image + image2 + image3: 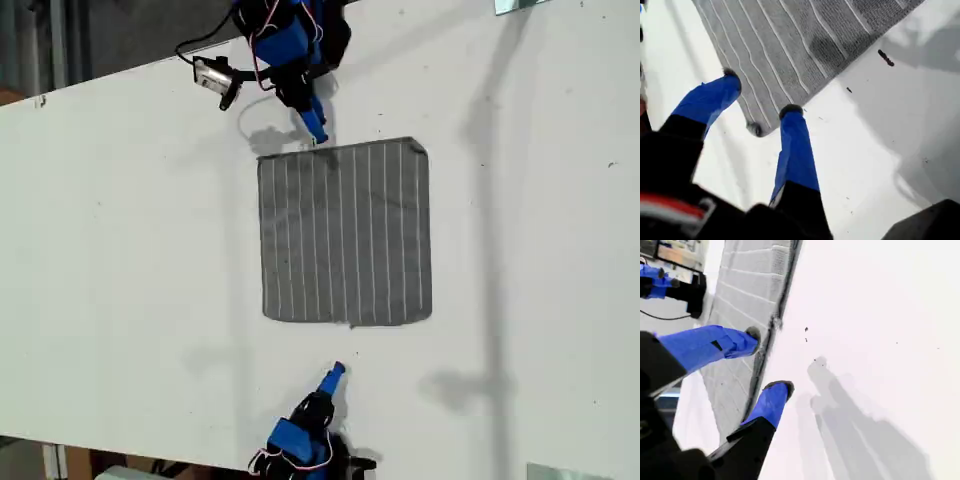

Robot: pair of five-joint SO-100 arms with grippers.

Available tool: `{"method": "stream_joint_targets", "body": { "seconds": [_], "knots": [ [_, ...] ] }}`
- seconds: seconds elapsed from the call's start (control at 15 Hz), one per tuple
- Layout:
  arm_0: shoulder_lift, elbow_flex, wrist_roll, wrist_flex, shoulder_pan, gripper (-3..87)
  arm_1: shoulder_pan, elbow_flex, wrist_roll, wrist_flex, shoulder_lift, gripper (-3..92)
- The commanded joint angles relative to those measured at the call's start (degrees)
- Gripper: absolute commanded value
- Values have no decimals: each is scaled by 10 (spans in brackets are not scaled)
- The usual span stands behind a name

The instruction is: Grasp corners of a square towel and fold twice.

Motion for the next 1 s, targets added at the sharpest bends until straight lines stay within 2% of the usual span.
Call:
{"method": "stream_joint_targets", "body": {
  "seconds": [0.0, 0.07, 0.13, 0.2, 0.27, 0.33, 0.6, 0.93],
  "knots": [
    [4, 5, -336, -19, -134, 214, 47, 33, -66, -33, -2, 240],
    [4, 5, -317, -26, -130, 151, 49, 35, -66, -33, -2, 245],
    [4, 6, -296, -36, -122, 40, 47, 39, -66, -39, -2, 239],
    [4, 6, -290, -37, -117, 8, 49, 40, -66, -40, -3, 230],
    [4, 6, -306, -29, -116, 73, 50, 40, -66, -41, -4, 251],
    [4, 6, -319, -24, -115, 200, 52, 40, -66, -42, -4, 265],
    [4, 7, -352, -18, -115, 203, 54, 42, -64, -45, -4, 211],
    [4, 7, -347, -18, -116, 225, 54, 43, -63, -45, -4, 216]
  ]
}}
